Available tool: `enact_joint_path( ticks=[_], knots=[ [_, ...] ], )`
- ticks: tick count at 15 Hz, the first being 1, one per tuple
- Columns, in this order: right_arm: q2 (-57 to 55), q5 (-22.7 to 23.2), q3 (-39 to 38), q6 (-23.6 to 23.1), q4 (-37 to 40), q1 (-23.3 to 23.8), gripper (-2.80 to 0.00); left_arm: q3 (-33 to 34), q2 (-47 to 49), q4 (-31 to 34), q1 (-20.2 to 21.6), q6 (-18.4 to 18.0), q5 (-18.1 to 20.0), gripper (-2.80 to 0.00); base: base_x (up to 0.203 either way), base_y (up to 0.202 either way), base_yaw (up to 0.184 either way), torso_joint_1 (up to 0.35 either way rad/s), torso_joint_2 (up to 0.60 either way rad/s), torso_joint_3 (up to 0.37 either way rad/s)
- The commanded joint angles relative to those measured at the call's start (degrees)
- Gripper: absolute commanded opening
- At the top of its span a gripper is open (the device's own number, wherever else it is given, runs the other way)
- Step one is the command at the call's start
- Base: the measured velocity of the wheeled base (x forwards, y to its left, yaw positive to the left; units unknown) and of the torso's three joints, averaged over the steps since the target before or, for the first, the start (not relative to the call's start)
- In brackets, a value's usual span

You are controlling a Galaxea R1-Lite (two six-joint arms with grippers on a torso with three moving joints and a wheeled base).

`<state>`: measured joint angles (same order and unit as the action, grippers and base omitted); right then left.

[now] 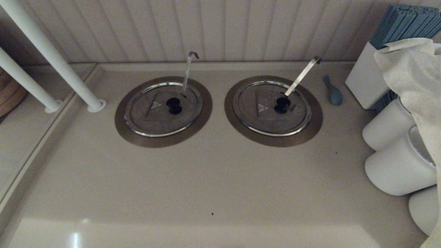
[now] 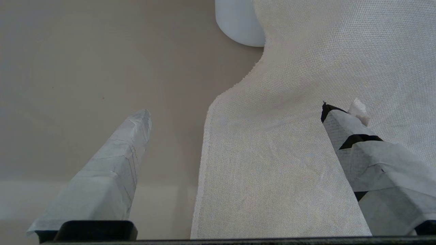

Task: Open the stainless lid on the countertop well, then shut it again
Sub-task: Open the lid

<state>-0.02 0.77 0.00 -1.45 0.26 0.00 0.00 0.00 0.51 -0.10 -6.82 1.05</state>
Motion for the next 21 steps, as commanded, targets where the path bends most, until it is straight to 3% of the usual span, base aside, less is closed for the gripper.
enact_joint_path(
  ticks=[1,5,9,10,12,17,19,21],
  knots=[
    [0.0,0.0,0.0,0.0,0.0,0.0,0.00,0.0,0.0,0.1,0.0,-1.7,0.3,-2.80,0.000,0.000,0.000,0.000,0.00,0.000],
    [-0.1,0.0,0.0,0.0,0.0,0.0,0.00,0.0,0.0,-0.2,0.0,-2.1,0.3,-2.80,0.000,0.000,0.000,0.000,0.00,0.000],
    [0.0,0.0,0.0,0.0,0.0,0.0,0.00,-0.4,1.0,0.4,0.1,-5.2,2.4,-2.80,0.000,0.000,0.000,0.000,0.00,0.000],
    [0.0,0.0,0.0,0.0,0.0,0.0,0.00,-1.6,1.5,0.4,0.1,-5.7,2.9,-2.80,0.000,0.000,0.000,0.000,0.00,0.000],
    [-0.1,0.0,0.0,0.0,0.0,0.0,0.00,-10.5,5.0,1.1,0.0,-5.9,3.7,-2.80,0.000,0.000,0.000,0.000,0.00,0.000],
    [-0.1,0.0,0.0,0.0,0.0,0.0,0.00,-31.1,35.9,-1.3,-0.1,-4.0,6.2,-2.80,0.000,0.000,0.000,0.000,0.00,0.000],
    [-0.1,0.0,0.0,0.0,0.0,0.0,0.00,-38.5,50.9,-6.6,-1.1,-1.4,6.6,-2.80,0.000,0.000,0.000,0.000,0.00,0.000],
    [-0.1,0.0,0.0,0.0,0.0,0.0,0.00,-43.9,66.8,-17.4,-3.7,2.5,5.4,-2.80,0.000,0.000,0.000,0.000,0.00,0.000]
  ],
)
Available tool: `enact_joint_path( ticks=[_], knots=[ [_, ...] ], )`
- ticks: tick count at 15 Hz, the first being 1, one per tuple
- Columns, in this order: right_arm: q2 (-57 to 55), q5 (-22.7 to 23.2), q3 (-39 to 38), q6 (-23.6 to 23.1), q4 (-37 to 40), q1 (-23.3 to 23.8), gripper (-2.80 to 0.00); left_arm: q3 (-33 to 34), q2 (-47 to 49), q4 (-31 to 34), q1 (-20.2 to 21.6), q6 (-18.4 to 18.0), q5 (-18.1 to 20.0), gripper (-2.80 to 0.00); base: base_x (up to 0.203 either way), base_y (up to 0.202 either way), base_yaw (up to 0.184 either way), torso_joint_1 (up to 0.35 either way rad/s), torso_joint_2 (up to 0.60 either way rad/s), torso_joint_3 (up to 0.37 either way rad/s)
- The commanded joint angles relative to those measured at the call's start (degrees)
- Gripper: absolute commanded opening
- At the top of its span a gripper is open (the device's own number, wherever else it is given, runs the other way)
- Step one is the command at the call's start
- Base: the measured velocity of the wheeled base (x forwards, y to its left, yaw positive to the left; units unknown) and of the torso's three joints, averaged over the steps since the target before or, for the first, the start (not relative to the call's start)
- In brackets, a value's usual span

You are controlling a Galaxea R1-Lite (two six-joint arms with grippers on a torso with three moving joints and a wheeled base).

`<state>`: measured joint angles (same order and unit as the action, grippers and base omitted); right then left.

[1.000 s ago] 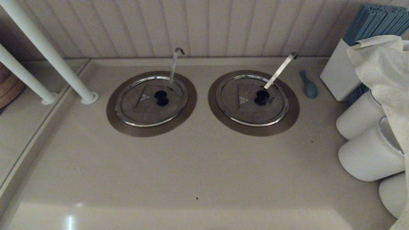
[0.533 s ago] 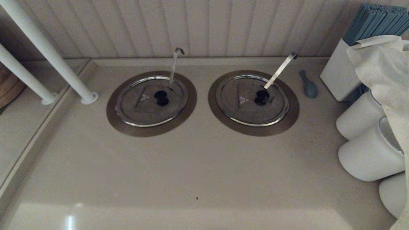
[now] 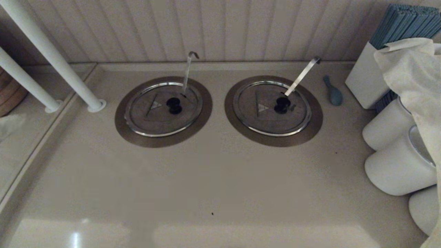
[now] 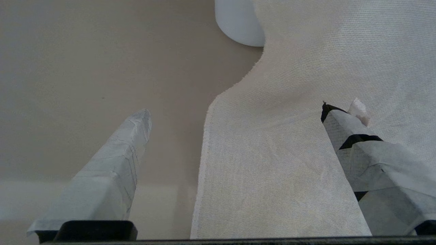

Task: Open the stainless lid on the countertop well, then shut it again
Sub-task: Open the lid

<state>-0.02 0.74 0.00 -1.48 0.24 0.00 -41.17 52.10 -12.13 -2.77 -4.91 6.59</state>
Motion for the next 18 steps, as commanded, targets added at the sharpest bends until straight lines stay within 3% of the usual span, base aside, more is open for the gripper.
enact_joint_path(
  ticks=[1,3,5,7,11,14,15,18],
  knots=[
    [0.0,0.0,0.0,0.0,0.0,0.0,0.00,-5.6,21.5,-10.2,-2.4,2.1,-1.6,-2.80,0.000,0.000,0.000,0.000,0.00,0.000],
    [-0.1,0.0,0.0,0.0,0.0,0.0,0.00,-12.6,31.5,-17.5,-8.6,4.9,-4.7,-2.80,0.000,0.000,0.000,0.000,0.00,0.000],
    [0.0,0.0,0.0,0.0,0.0,0.0,0.00,-15.8,37.0,-20.4,-15.4,6.7,-7.4,-2.80,0.000,0.000,0.000,0.000,0.00,0.000],
    [-0.1,0.0,0.0,0.0,0.0,0.0,0.00,-18.8,41.9,-22.6,-17.3,7.4,-8.8,-2.80,0.000,0.000,0.000,0.000,0.00,0.000],
    [0.0,0.0,0.0,0.0,0.0,0.0,0.00,-18.2,42.9,-23.7,-17.5,7.5,-9.6,-2.80,0.000,0.000,0.000,0.000,0.00,0.000],
    [-0.1,0.0,0.0,0.0,0.0,0.0,0.00,-18.9,45.3,-23.9,-17.3,7.6,-13.2,-2.80,0.000,0.000,0.000,0.000,0.00,0.000],
    [0.0,0.0,0.0,0.0,0.0,0.0,0.00,-18.5,45.2,-23.9,-17.2,7.7,-13.0,0.00,0.000,0.000,0.000,0.000,0.00,0.000],
    [0.0,0.0,0.0,0.0,0.0,0.0,0.00,-18.4,46.5,-23.9,-16.4,7.7,-13.0,0.00,0.000,0.000,0.000,0.000,0.00,0.000]
  ],
)
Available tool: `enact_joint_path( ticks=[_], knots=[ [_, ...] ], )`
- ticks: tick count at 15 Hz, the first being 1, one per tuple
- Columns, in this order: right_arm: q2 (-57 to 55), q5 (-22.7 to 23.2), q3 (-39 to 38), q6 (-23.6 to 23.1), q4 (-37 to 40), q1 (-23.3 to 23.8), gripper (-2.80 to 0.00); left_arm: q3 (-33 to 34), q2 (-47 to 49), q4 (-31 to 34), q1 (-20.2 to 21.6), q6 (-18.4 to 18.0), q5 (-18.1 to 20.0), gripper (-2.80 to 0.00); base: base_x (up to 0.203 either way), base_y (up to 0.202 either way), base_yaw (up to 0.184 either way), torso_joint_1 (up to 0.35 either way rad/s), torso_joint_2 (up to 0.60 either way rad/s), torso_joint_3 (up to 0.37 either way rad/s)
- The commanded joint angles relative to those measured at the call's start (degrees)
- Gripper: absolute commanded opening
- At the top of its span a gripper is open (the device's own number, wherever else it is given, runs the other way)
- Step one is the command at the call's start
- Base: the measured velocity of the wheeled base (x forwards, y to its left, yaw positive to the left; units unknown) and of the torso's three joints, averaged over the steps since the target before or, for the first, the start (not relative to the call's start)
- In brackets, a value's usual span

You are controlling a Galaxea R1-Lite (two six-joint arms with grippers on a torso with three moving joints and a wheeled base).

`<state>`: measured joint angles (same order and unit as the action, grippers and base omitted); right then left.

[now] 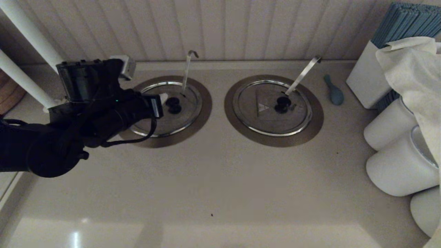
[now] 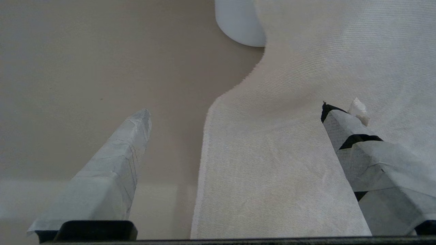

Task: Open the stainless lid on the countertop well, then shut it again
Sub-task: Open the lid

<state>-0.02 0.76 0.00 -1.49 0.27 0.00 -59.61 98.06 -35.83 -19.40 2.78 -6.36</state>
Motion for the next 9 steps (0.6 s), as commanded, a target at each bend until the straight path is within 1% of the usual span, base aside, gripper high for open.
enact_joint_path(
  ticks=[1,2,3,5,6,9],
  knots=[
    [-0.1,0.0,0.0,0.0,0.0,0.0,0.00,0.0,1.4,-0.2,0.7,0.2,0.0,0.00,0.000,0.000,0.000,0.000,0.00,0.000],
    [0.0,0.0,0.0,0.0,0.0,0.0,0.00,-0.1,2.5,-0.7,0.9,0.6,0.0,0.00,0.000,0.000,0.000,0.000,0.00,0.000],
    [-0.1,0.0,0.0,0.0,0.0,0.0,0.00,0.0,4.0,-4.8,1.0,2.0,0.0,0.00,0.000,0.000,0.000,0.000,0.00,0.000],
    [-0.1,0.0,0.0,0.0,0.0,0.0,0.00,0.3,8.3,-16.6,1.3,4.4,0.0,0.00,0.000,0.000,0.000,0.000,0.00,0.000],
    [-0.1,0.0,0.0,0.0,0.0,0.0,0.00,1.1,10.2,-21.0,1.8,4.8,0.1,0.00,0.000,0.000,0.000,0.000,0.00,0.000],
    [0.0,0.0,0.0,0.0,0.0,0.0,0.00,1.2,13.0,-22.0,2.0,5.0,0.6,0.00,0.000,0.000,0.000,0.000,0.00,0.000]
  ],
)
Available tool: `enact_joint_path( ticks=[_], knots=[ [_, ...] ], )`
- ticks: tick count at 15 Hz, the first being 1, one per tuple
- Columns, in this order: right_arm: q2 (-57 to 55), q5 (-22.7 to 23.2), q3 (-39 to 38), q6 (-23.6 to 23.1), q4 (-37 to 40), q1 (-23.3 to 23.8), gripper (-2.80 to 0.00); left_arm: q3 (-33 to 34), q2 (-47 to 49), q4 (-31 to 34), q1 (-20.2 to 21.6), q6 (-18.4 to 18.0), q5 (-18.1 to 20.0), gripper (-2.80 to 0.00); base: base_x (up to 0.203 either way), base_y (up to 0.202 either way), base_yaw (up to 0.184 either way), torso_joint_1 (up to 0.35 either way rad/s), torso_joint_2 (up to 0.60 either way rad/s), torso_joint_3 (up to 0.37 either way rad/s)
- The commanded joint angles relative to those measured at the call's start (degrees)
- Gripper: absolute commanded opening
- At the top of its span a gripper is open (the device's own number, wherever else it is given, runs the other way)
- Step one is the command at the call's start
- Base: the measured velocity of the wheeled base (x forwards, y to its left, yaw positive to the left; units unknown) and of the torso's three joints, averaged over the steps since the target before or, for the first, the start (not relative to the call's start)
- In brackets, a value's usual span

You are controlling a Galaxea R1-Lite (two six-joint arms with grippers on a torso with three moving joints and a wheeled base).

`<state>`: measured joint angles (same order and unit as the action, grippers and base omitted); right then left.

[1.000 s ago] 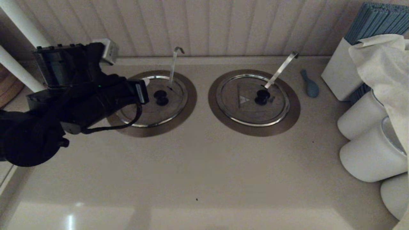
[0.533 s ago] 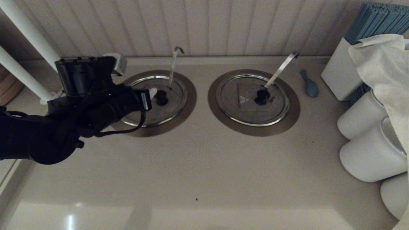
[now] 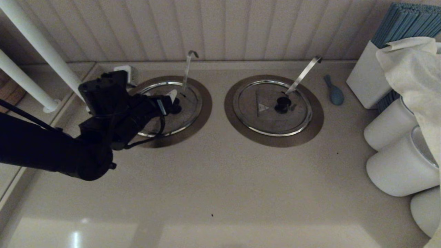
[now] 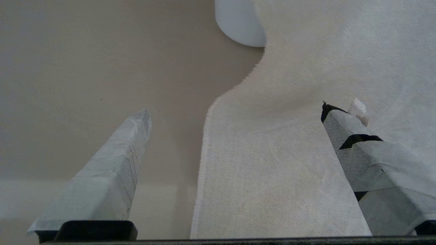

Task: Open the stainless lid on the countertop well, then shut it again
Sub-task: Open the lid

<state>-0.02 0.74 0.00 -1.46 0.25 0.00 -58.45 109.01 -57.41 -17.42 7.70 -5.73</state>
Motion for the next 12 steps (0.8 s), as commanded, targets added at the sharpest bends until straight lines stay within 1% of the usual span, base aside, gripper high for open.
enact_joint_path(
  ticks=[1,3,9,12],
  knots=[
    [-0.1,0.0,0.0,0.0,0.0,0.0,0.00,-0.5,3.1,-0.4,0.1,0.0,-0.1,0.00,0.000,0.000,0.000,0.000,0.00,0.000],
    [0.0,0.0,0.0,0.0,0.0,0.0,0.00,-2.4,5.1,-0.5,0.1,0.2,0.0,0.00,0.000,0.000,0.000,0.000,0.00,0.000],
    [-0.1,0.0,0.0,0.0,0.0,0.0,0.00,-3.5,7.8,-0.6,-0.2,0.0,0.0,0.00,0.000,0.000,0.000,0.000,0.00,0.000],
    [-0.1,0.0,0.0,0.0,0.0,0.0,0.00,-5.0,9.2,-0.8,-0.2,-0.2,-1.0,0.00,0.000,0.000,0.000,0.000,0.00,0.000]
  ],
)
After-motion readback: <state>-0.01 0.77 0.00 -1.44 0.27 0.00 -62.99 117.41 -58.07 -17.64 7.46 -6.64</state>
